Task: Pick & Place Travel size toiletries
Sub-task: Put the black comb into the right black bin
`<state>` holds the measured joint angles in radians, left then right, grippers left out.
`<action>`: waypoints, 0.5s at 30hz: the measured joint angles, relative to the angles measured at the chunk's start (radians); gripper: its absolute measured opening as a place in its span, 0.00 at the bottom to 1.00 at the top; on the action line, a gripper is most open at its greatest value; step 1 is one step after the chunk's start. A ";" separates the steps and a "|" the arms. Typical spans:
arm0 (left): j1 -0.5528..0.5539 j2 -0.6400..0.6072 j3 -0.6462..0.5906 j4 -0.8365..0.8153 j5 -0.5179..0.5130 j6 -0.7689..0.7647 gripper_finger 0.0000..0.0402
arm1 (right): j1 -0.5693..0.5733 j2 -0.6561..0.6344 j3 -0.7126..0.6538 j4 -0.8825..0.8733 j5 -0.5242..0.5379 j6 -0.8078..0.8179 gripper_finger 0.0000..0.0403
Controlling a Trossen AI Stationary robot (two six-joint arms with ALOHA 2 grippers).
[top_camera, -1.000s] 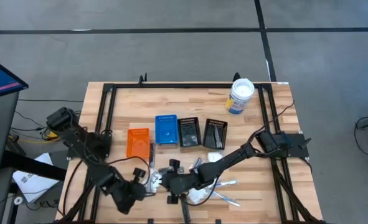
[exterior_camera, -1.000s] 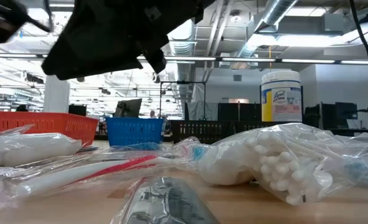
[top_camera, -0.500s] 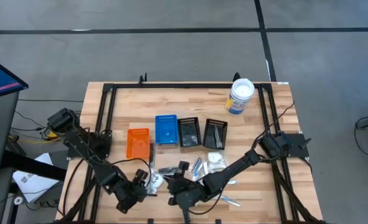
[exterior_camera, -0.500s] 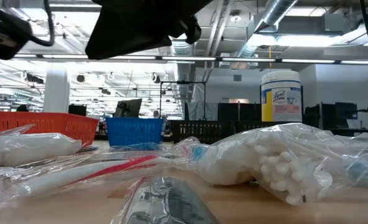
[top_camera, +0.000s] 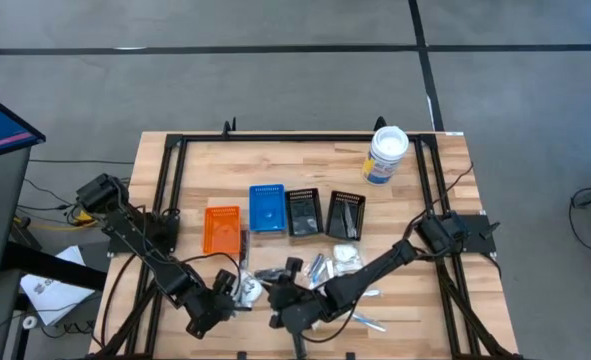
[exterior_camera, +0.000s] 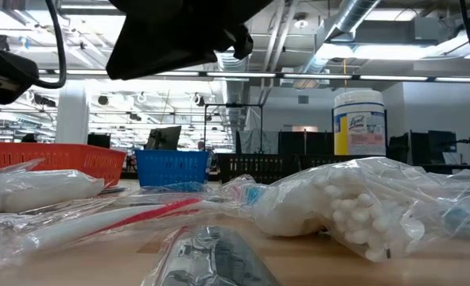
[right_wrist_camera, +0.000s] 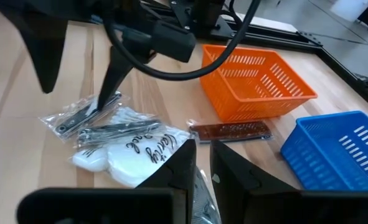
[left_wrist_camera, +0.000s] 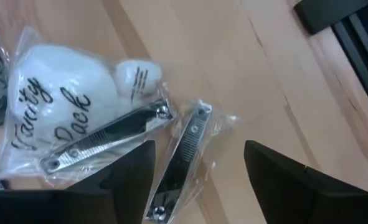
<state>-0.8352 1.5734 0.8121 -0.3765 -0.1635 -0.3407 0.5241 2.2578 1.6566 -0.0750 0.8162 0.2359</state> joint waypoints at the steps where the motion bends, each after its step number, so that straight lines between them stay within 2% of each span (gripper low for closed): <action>1: 0.000 0.000 -0.003 0.007 0.000 0.001 0.59 | -0.003 0.000 0.000 0.000 0.000 0.000 0.10; 10: 0.006 0.012 -0.077 0.059 0.040 -0.052 0.53 | -0.004 0.000 0.000 0.000 -0.004 0.008 0.10; 15: 0.008 0.012 -0.099 0.074 0.039 -0.102 0.42 | -0.005 0.000 0.000 0.000 -0.004 0.004 0.10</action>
<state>-0.8268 1.5850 0.7126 -0.3024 -0.1249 -0.4428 0.5194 2.2578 1.6566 -0.0750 0.8124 0.2398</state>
